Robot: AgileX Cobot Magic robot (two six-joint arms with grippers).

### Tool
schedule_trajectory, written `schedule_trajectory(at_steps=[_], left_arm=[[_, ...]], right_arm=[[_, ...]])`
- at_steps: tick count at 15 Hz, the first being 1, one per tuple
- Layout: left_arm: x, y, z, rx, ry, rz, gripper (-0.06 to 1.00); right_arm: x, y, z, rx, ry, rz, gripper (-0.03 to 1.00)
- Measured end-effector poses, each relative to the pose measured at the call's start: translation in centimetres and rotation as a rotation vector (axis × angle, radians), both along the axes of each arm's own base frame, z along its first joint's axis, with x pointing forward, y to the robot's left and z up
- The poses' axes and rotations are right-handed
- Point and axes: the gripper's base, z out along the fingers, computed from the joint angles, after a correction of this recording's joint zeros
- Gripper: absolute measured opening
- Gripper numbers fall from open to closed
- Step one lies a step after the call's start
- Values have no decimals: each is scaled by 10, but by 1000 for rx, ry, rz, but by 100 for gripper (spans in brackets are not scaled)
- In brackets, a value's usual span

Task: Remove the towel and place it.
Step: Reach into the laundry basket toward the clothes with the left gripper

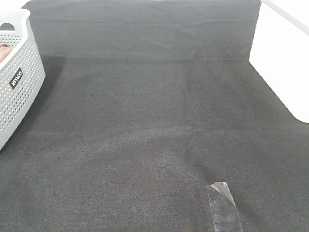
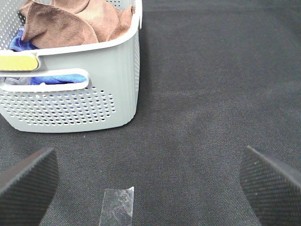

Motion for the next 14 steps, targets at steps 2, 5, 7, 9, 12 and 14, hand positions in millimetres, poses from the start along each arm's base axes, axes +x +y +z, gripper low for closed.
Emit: schedule_trajectory(at_steps=[2,5,7,9,12,14], left_arm=[[0,0,0,2,0,-1,99],[0,0,0,3,0,-1,99],[0,0,0,3,0,-1,99],[0,0,0,3,0,-1,99],[0,0,0,4,0,-2,99],[0,0,0,4,0,-2,99]], right_arm=[[0,0,0,0,0,0,74],[0,0,0,0,0,0,74],[0,0,0,0,0,0,74],[0,0,0,0,0,0,74],[0,0,0,0,0,0,74],[0,0,0,0,0,0,74]])
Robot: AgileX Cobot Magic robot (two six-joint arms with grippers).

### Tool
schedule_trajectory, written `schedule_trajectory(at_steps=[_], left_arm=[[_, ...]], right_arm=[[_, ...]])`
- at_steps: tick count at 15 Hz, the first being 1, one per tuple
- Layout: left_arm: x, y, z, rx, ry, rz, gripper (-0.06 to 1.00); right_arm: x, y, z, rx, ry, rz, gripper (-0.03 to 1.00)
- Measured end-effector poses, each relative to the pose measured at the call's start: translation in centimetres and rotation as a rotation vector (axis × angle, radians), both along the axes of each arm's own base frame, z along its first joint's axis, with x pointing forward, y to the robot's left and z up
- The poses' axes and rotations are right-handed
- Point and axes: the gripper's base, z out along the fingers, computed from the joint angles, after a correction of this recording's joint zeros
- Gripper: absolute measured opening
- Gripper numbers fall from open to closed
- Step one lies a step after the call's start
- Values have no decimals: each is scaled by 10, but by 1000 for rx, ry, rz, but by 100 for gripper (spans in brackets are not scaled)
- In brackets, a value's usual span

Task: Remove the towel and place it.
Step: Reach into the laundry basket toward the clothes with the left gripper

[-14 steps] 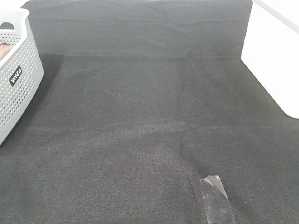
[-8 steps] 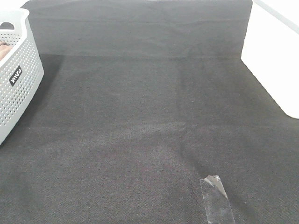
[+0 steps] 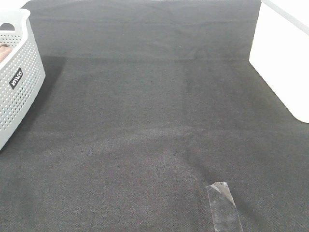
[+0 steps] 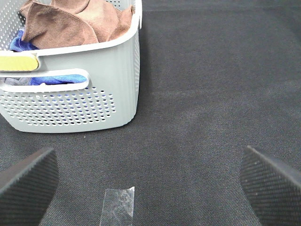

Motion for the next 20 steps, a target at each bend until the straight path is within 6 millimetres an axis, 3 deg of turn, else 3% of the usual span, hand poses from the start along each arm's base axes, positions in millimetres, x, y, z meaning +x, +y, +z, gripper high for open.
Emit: schedule_trajectory(at_steps=[20], left_arm=[[0,0,0,0,0,0,99]], right_arm=[[0,0,0,0,0,0,74]])
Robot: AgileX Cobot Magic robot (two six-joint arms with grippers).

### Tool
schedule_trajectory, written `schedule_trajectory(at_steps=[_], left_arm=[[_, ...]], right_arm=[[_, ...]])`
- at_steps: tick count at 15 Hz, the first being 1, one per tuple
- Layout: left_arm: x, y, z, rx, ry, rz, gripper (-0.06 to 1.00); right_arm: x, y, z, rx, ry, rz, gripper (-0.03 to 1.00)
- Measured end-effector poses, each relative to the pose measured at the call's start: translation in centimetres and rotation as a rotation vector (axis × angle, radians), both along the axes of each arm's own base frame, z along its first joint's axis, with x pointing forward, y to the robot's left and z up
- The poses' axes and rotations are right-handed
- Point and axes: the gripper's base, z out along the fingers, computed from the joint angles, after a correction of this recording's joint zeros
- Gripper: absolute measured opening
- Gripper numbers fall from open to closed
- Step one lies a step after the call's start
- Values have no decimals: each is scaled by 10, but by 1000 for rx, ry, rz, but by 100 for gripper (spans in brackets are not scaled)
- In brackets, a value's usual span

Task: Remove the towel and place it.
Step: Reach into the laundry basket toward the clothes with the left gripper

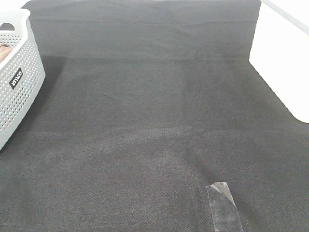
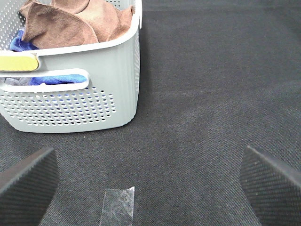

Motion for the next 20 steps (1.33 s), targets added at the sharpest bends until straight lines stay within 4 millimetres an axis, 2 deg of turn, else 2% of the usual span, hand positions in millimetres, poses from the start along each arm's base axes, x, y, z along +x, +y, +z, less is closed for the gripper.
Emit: schedule_trajectory(at_steps=[20], left_arm=[[0,0,0,0,0,0,99]], right_arm=[[0,0,0,0,0,0,74]])
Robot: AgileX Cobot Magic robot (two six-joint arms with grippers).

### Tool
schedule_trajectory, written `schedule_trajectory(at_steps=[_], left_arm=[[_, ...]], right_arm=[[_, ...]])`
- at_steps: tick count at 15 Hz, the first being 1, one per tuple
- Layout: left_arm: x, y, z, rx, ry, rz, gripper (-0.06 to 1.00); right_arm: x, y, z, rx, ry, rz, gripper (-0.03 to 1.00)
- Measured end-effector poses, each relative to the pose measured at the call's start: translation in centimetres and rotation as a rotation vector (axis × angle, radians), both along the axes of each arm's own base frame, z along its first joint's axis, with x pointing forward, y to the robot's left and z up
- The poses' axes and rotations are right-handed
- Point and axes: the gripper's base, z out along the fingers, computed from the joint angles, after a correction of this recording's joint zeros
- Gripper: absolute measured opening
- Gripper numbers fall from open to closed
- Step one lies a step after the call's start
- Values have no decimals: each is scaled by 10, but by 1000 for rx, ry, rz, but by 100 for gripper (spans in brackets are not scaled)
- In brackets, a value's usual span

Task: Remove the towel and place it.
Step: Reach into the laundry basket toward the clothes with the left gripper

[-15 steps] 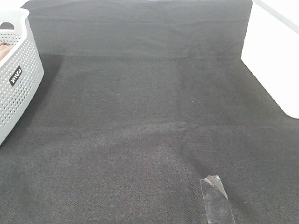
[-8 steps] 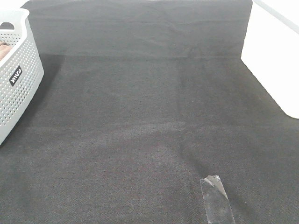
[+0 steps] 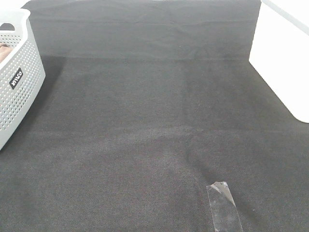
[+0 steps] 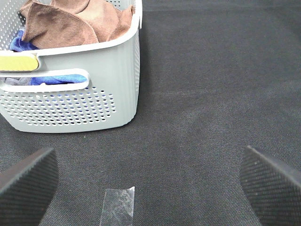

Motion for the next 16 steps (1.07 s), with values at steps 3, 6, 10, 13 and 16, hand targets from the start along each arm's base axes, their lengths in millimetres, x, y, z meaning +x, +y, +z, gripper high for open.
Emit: schedule_trajectory(at_steps=[3,6,10,13,16], left_arm=[[3,0,13,125,121,-66,99],[36,1,58,358,271,-223,99],[110,9,111,626,392,-321,99],[170,18,135,784,474,-325,99],[235,22,145,876,536,-352,99]], right_arm=[[0,0,0,0,-1,0,74],[0,0,0,0,-1,0,74],[0,0,0,0,-4,0,74],[0,0,0,0,-6,0,74],[0,0,0,0,-6,0,74]])
